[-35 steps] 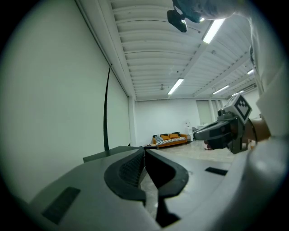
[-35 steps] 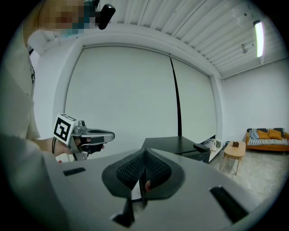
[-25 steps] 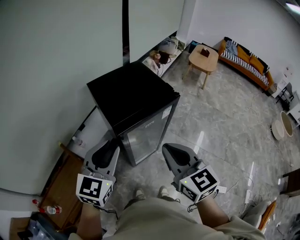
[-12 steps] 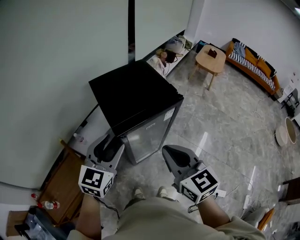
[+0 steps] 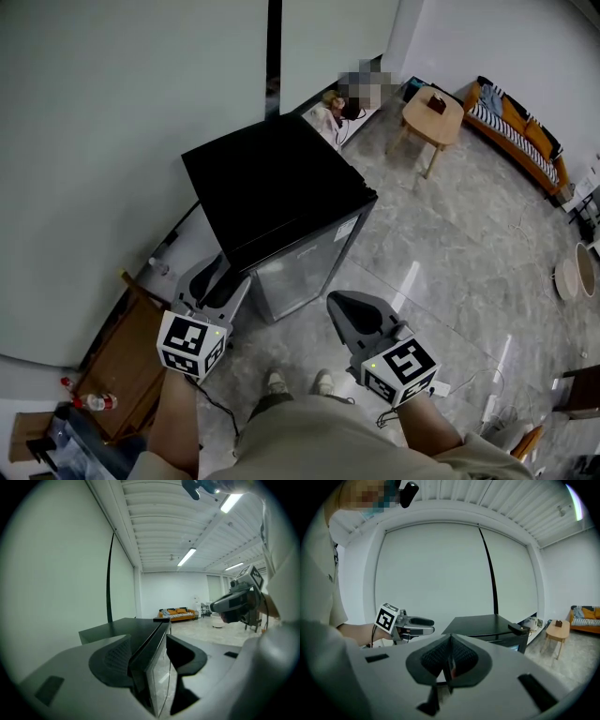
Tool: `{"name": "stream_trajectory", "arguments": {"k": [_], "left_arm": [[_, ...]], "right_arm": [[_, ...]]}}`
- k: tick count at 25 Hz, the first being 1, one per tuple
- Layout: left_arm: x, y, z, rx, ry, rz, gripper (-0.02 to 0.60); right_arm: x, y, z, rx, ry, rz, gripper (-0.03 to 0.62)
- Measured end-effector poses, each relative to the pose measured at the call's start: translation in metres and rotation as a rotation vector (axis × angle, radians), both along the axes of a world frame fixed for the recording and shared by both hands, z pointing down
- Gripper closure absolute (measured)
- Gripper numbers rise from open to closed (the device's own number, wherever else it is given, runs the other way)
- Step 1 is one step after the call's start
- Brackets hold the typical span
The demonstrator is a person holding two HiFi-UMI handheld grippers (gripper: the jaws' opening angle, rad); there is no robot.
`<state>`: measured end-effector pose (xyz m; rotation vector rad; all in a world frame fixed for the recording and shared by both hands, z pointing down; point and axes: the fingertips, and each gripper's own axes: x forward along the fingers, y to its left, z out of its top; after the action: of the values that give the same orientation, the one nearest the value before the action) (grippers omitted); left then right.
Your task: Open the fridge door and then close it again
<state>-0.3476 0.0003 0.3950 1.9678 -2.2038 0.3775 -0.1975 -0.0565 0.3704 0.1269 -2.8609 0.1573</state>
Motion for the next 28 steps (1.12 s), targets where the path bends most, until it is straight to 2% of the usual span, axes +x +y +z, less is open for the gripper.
{"name": "stream_trajectory", "arguments": {"k": [16, 28], "left_arm": [[-0.015, -0.019, 0.061, -0.125, 0.039, 0.028, 0.362], [-0.026, -0.023, 0.075, -0.146, 0.018, 0.043, 0.364]], "right_arm": [[-0.011, -0.012, 0.034, -0.030, 0.081, 0.012, 0.597], [-0.010, -0.004, 0.058, -0.099, 0.120, 0.019, 0.597]]}}
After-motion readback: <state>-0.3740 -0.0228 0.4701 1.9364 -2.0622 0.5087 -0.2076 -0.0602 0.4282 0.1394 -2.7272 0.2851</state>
